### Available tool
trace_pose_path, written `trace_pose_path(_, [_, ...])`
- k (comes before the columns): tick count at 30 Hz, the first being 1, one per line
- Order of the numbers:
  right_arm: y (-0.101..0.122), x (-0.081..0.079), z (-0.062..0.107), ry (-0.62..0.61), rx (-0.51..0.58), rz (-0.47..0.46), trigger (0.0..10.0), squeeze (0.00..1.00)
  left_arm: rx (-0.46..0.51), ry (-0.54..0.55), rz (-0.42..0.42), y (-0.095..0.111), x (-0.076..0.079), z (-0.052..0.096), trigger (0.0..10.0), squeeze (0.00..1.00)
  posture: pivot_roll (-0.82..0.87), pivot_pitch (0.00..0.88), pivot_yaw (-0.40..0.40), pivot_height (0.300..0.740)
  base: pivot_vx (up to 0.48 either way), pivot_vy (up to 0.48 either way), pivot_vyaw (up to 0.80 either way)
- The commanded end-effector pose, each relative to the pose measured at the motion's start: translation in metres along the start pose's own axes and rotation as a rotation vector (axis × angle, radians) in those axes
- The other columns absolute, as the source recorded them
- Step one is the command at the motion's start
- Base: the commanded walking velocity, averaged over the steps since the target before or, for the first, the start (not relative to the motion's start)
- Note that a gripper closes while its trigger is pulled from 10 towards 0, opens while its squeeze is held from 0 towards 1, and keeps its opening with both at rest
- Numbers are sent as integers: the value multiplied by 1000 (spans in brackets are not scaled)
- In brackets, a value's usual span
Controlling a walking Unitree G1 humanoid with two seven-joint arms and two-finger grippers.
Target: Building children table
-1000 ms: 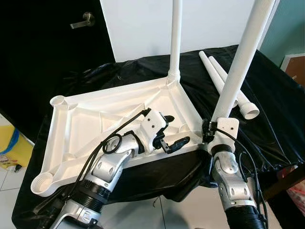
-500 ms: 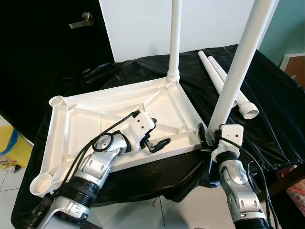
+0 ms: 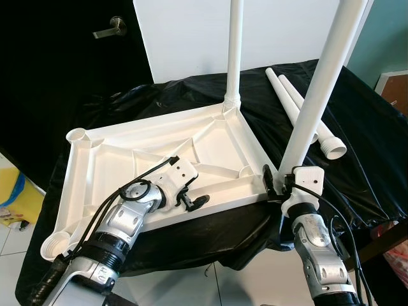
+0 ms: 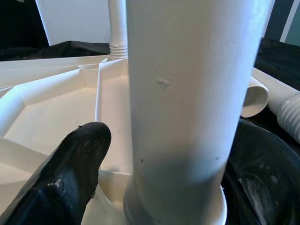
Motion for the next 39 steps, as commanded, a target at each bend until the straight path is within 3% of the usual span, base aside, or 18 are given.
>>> trace_pose_path(1, [2, -1, 1, 9, 11, 0, 10000, 0, -17, 201, 32, -7, -18, 3, 4980, 0, -182, 0, 65, 740, 0, 0, 0])
trace_pose_path(2, [2, -1, 0, 8, 12, 0, 10000, 0, -22, 212, 40, -8, -19, 4, 3255, 0, -182, 0, 65, 740, 0, 0, 0])
trace_pose_path(3, [2, -1, 0, 8, 13, 1, 10000, 0, -27, 220, 45, -9, -21, 4, 0, 0, -181, 0, 65, 740, 0, 0, 0])
trace_pose_path(15, [2, -2, -1, 12, 15, 1, 10000, 0, -17, 343, 94, -5, -38, 8, 0, 0, -178, 0, 63, 740, 0, 0, 0])
trace_pose_path(23, [5, -4, -5, 10, 24, -4, 10000, 0, 66, 485, 169, 12, -52, 8, 0, 0, -175, 0, 63, 740, 0, 0, 0])
trace_pose_path(29, [5, -5, -6, 9, 26, -7, 10000, 0, 113, 499, 165, 23, -46, -1, 0, 0, -174, 0, 67, 740, 0, 0, 0])
trace_pose_path(30, [5, -5, -6, 8, 27, -7, 10000, 0, 133, 478, 156, 28, -41, -6, 7725, 0, -174, 0, 69, 740, 0, 0, 0])
trace_pose_path(31, [5, -5, -6, 8, 27, -7, 10000, 0, 133, 478, 156, 28, -41, -6, 7725, 0, -174, 0, 69, 740, 0, 0, 0])
trace_pose_path(32, [5, -5, -6, 6, 26, -7, 10000, 0, 152, 442, 131, 34, -33, -12, 10000, 0, -174, 0, 70, 740, 0, 0, 0])
trace_pose_path(35, [5, -5, -6, 5, 26, -7, 10000, 0, 164, 417, 114, 38, -28, -16, 10000, 0, -174, 0, 70, 740, 0, 0, 0])
trace_pose_path(36, [5, -5, -6, 2, 26, -8, 10000, 0, 186, 341, 70, 45, -13, -25, 10000, 0, -177, 0, 74, 740, 0, 0, 0])
trace_pose_path(39, [5, -6, -6, 1, 26, -9, 10000, 0, 188, 309, 63, 46, -5, -28, 10000, 0, -177, 0, 75, 740, 0, 0, 0])
Point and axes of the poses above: a point about 5 cm out from each wrist's last joint towards the gripper, its own z axis pointing back from the gripper into the wrist, its own y axis along the axis of the wrist's last joint, x = y × z, the point moved 1 cm from there along -z, pointing out of the wrist towards the gripper, and after that the axes turned 13 degrees about z, right-handed, at the moved point
